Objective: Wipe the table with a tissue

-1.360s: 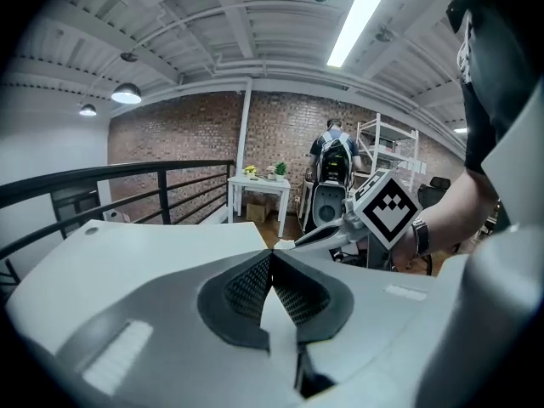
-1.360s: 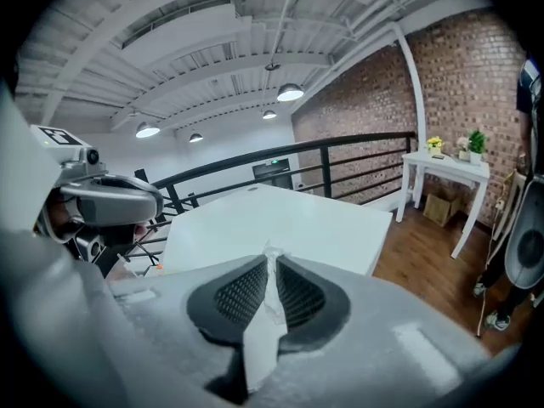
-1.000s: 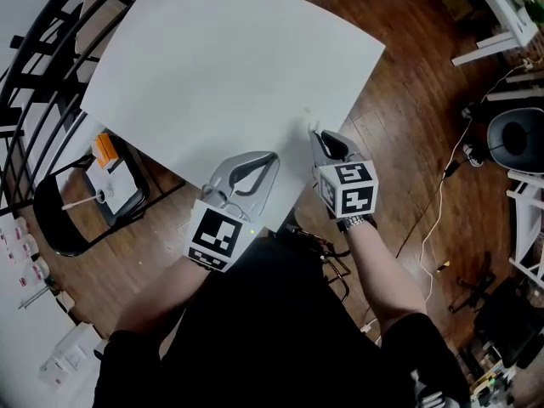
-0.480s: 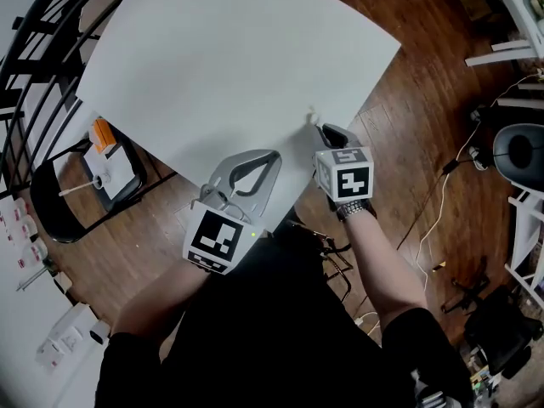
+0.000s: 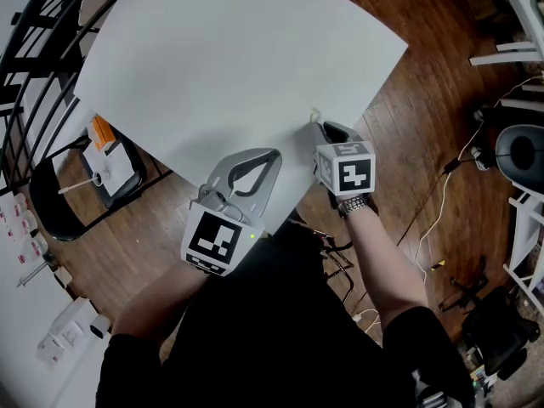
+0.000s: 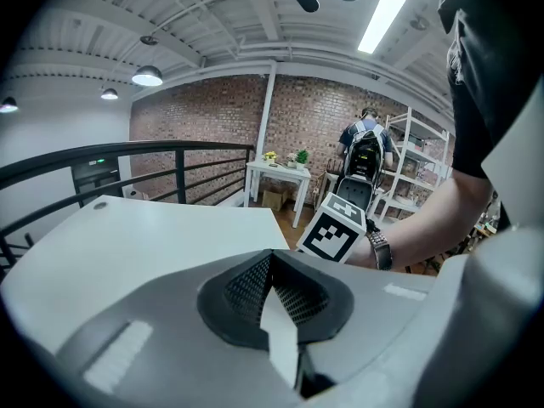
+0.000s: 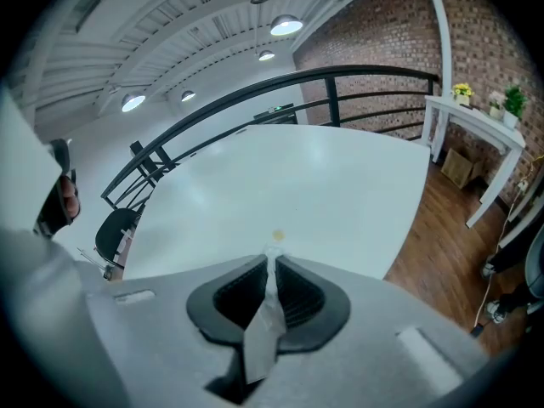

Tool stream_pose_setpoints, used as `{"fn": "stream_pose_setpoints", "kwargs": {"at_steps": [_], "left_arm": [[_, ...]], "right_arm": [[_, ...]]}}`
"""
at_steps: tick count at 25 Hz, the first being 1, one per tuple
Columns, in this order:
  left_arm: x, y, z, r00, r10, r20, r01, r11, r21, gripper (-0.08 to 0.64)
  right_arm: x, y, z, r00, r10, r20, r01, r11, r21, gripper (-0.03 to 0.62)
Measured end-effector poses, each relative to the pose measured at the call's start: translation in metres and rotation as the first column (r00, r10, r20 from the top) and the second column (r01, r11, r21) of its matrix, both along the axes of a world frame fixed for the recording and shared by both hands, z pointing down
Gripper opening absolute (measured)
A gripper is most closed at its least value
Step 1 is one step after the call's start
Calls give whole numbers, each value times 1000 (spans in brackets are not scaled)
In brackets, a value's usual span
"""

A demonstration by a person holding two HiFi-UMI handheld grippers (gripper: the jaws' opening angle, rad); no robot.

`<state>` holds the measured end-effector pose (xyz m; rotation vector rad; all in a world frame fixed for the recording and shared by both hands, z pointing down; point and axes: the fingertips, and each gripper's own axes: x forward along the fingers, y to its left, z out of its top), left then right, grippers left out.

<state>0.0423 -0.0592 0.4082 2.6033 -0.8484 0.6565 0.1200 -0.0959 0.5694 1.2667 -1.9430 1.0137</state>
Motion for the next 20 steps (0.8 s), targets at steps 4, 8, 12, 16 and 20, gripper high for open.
{"fn": "stream_pose_setpoints", "kwargs": {"at_steps": [4,8,12,16,20], "left_arm": [[-2,-4,1,1000,-7,-2,7,1000,-3,15],[-3,-5,2,1000,-10,1,10,1000,-2,15],[-5,-6,1,1000,-18,3,18,1000,-2,15],[-8,-8,0,1000,-26,6,26,1000,0,15],[-10,-10,-1,999,-35,8,35,999,2,15]], "right_arm": [[-1,-4,1,1000,-4,-1,4,1000,2,18],[-2,-9,1,1000,-6,-1,6,1000,4,18],[-4,-14,0,1000,-9,4,9,1000,10,18],[-5,-21,0,1000,-16,-1,16,1000,13,17],[-6,-27,0,1000,-23,-6,23,1000,12,17]]}}
